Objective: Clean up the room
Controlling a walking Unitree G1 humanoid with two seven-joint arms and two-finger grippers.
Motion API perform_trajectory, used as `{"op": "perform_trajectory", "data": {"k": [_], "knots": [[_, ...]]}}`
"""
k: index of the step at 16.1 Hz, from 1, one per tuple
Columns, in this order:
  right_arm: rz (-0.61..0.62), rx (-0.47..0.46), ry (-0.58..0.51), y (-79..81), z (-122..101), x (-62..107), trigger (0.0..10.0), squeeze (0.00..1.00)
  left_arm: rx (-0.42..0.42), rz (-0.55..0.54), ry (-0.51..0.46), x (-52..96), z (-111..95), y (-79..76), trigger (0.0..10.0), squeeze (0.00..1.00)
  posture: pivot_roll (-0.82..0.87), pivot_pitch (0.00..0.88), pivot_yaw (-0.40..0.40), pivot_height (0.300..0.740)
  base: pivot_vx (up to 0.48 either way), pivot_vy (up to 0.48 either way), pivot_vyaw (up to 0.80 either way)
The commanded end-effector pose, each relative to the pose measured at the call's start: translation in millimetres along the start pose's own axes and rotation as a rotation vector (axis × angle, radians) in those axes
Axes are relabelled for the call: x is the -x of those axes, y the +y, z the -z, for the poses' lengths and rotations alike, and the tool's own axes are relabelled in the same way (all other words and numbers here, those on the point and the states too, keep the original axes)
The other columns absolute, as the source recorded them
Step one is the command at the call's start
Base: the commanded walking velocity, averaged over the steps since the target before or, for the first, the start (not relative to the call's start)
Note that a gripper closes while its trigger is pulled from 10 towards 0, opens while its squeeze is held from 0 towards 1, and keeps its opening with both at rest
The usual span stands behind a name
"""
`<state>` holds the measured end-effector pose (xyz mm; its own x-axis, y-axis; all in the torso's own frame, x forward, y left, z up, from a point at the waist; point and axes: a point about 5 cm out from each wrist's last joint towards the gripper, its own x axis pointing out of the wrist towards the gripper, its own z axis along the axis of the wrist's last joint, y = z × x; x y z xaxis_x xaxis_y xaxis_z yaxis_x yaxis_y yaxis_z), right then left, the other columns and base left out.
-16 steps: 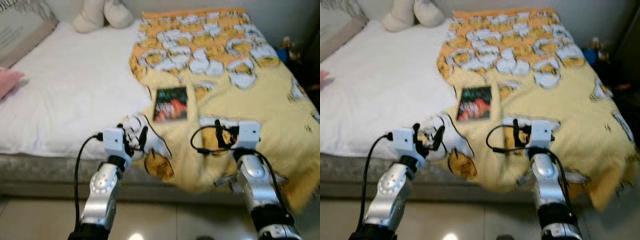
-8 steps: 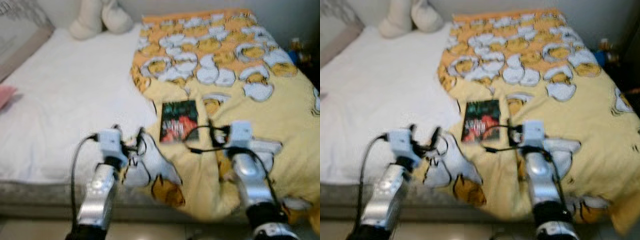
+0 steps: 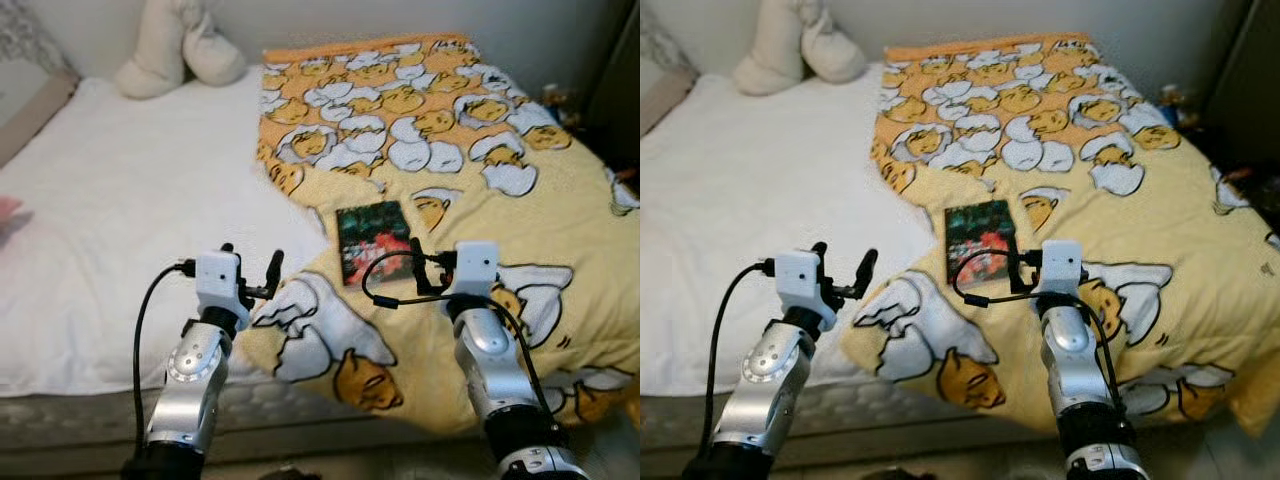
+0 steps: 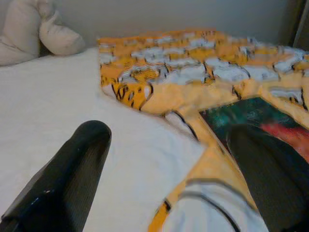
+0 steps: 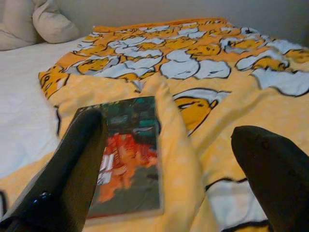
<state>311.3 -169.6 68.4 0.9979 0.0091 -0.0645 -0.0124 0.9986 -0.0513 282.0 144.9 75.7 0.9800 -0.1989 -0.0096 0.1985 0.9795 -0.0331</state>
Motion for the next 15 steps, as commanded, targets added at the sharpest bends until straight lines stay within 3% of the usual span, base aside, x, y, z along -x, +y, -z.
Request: {"op": "perform_trajectory", "data": {"k": [1, 3, 11, 13, 15], "knots": [[0.002, 0.002, 0.001, 0.8, 0.8, 0.4, 10.0, 0.0, -0.008, 0.0, 0.006, -0.2, -0.6, 1.9, 10.0, 0.0, -0.17, 0.0, 0.131, 0.74, 0.0, 0.0, 0.0], [0.004, 0.0, 0.0, 1.5, 1.1, 0.5, 10.0, 0.0, -0.003, 0.007, -0.003, 0.3, -2.1, 2.0, 10.0, 0.0, -0.17, 0.0, 0.136, 0.74, 0.0, 0.0, 0.0], [0.009, -0.002, -0.009, 0.9, 0.2, -0.5, 10.0, 0.0, 0.047, 0.031, -0.018, -0.4, -3.9, -0.6, 10.0, 0.0, -0.17, 0.0, 0.139, 0.74, 0.445, 0.045, 0.0], [0.004, -0.004, -0.014, 1.0, -2.5, -2.8, 10.0, 0.0, 0.063, 0.044, -0.007, 0.1, -2.8, -0.8, 10.0, 0.0, -0.17, 0.0, 0.139, 0.74, 0.0, 0.48, 0.0], [-0.01, 0.008, 0.004, 2.5, -2.9, -5.9, 10.0, 0.0, 0.032, 0.04, -0.011, 0.9, -3.2, 0.5, 10.0, 0.0, -0.17, 0.0, 0.139, 0.74, 0.0, 0.0, -0.38]]}}
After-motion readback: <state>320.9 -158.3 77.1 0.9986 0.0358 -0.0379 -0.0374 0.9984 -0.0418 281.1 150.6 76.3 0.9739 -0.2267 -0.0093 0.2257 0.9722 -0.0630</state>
